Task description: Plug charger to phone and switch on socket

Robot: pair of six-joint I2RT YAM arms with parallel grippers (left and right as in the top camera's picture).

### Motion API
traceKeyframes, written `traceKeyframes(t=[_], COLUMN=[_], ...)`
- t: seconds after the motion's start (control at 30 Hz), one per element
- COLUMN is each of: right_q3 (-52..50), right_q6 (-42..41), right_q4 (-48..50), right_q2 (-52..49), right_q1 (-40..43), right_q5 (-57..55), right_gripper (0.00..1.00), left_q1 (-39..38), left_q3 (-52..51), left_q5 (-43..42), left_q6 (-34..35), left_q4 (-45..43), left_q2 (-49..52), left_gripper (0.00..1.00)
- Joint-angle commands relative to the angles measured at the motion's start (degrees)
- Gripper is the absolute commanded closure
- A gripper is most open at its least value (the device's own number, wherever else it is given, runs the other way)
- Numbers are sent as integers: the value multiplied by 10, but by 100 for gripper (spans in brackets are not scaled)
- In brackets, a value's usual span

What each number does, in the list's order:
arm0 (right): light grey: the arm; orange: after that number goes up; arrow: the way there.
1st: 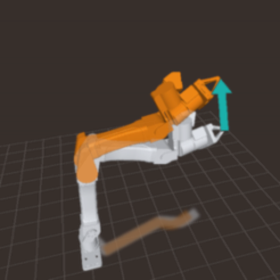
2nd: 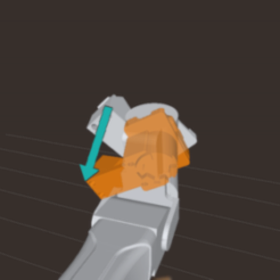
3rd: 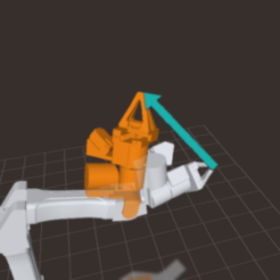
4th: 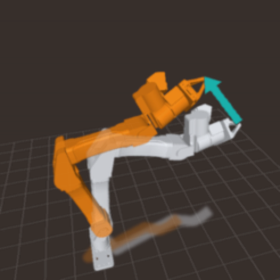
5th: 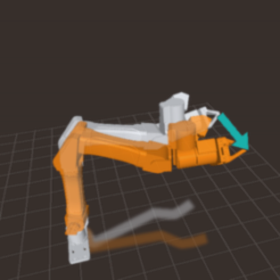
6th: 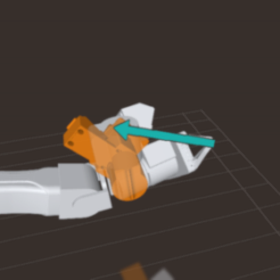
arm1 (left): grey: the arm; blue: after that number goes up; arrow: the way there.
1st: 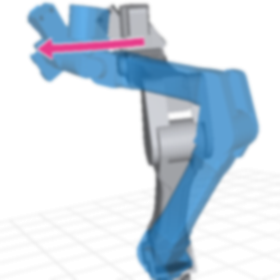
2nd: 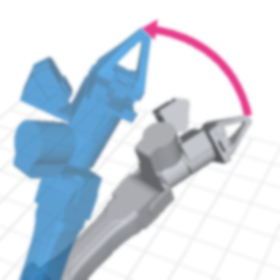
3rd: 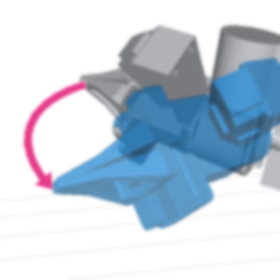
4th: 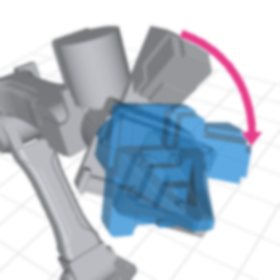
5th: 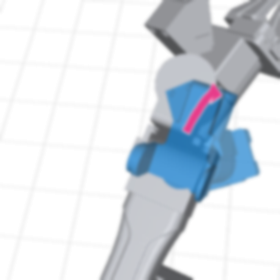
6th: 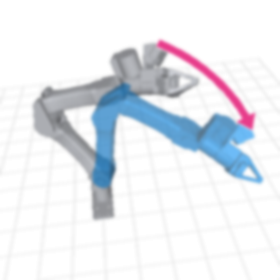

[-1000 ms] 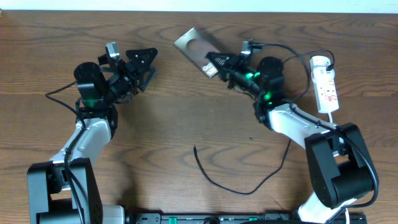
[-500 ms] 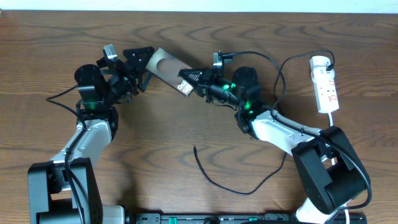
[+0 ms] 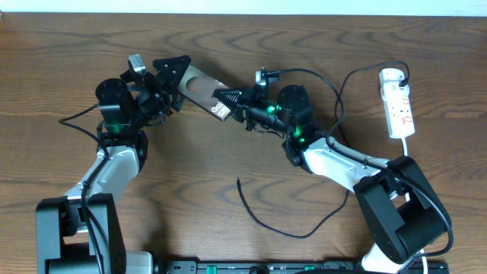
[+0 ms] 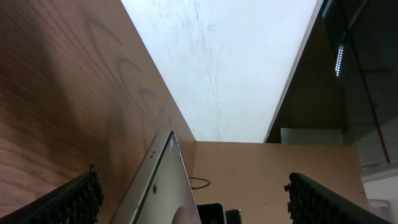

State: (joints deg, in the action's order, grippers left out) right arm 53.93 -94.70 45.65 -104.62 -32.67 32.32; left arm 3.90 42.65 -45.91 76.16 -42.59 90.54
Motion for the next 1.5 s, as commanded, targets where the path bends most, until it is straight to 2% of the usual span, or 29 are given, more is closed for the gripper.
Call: traceKeyframes(t=[0.0,0.17,0.27,0.33,1.17,1.4,1.47], right_q3=[9,9,9,9,9,9,9], right_q6=[-9,-9,-9,-9,-8,-8,-8], right_q4=[5,2,1,2,2,2,2], right_q2=[6,6,6,6,6,6,6], right_q1=[-12,-19,-20,-22,-38,-38,-38], right_q5=[-25,-44,-46,-49,-72,-72,-71], right_gripper=[98,98,98,98,98,98,98], left_q1=[-1,-1,-1,-1,-33,-33,-33], left_q3=[-2,-2,-2,-2,-2,-2,-2], left_q5=[9,16,16,16,55,64,65], left_q6=[27,58,58,58,58,58,58], left_q4=[-4,-4,-4,-4,-4,-4,-4], left_q2=[-7,-7,-7,-7,-7,-7,-7], left_gripper=[9,9,24,28,28,43,53])
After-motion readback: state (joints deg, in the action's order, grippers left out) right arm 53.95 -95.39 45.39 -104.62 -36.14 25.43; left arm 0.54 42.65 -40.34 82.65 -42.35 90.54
